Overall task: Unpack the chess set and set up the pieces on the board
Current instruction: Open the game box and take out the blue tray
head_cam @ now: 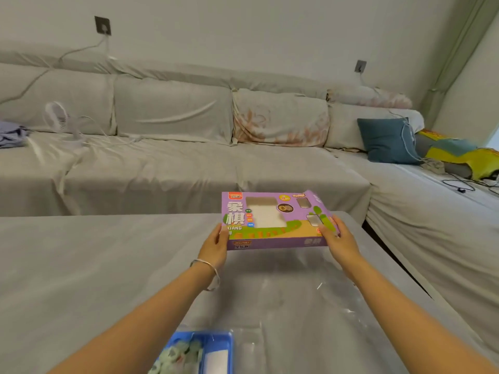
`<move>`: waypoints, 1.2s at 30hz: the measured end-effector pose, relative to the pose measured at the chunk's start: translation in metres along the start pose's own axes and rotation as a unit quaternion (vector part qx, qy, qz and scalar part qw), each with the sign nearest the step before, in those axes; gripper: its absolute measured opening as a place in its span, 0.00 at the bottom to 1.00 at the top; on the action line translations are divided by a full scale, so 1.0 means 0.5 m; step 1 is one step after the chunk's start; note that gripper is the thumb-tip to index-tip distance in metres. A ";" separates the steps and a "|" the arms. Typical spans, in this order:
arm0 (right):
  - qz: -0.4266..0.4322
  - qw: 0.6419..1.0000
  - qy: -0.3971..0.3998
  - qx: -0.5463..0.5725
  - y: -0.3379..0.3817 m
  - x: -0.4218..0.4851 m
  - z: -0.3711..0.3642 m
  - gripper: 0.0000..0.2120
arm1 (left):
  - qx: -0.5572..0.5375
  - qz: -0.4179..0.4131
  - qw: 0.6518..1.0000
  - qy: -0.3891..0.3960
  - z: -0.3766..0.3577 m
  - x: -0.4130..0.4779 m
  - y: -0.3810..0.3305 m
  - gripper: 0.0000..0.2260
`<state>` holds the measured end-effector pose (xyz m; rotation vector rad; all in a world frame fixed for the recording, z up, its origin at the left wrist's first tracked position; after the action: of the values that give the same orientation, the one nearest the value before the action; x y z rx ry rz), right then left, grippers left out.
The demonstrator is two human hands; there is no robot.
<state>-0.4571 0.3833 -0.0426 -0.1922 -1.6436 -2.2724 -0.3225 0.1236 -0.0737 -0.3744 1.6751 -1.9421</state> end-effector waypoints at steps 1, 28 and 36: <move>-0.006 0.999 0.007 -0.043 -0.027 0.015 0.002 0.21 | 0.044 0.004 0.999 0.004 -0.018 0.024 0.020 0.19; 0.006 0.961 0.265 -0.078 0.027 -0.478 -0.222 0.28 | 0.526 -0.039 0.842 0.114 0.190 -0.302 0.219 0.52; 0.010 0.932 0.270 -0.241 0.035 -0.536 -0.226 0.30 | 0.307 0.029 0.951 -0.001 0.260 -0.372 0.253 0.43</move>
<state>-0.1907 0.3217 -0.1436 0.2837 -0.7975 -2.3861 -0.0734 0.1121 -0.1470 -0.0830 0.9820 -2.2808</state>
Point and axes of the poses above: each hand's wrist, its own x-axis towards the middle knuckle, its own z-axis out of the back of the hand, y = z × x, the point moved 7 cm from there along x, towards the middle knuckle, and after that the axes turned 9 degrees about z, right-handed, at the moved point
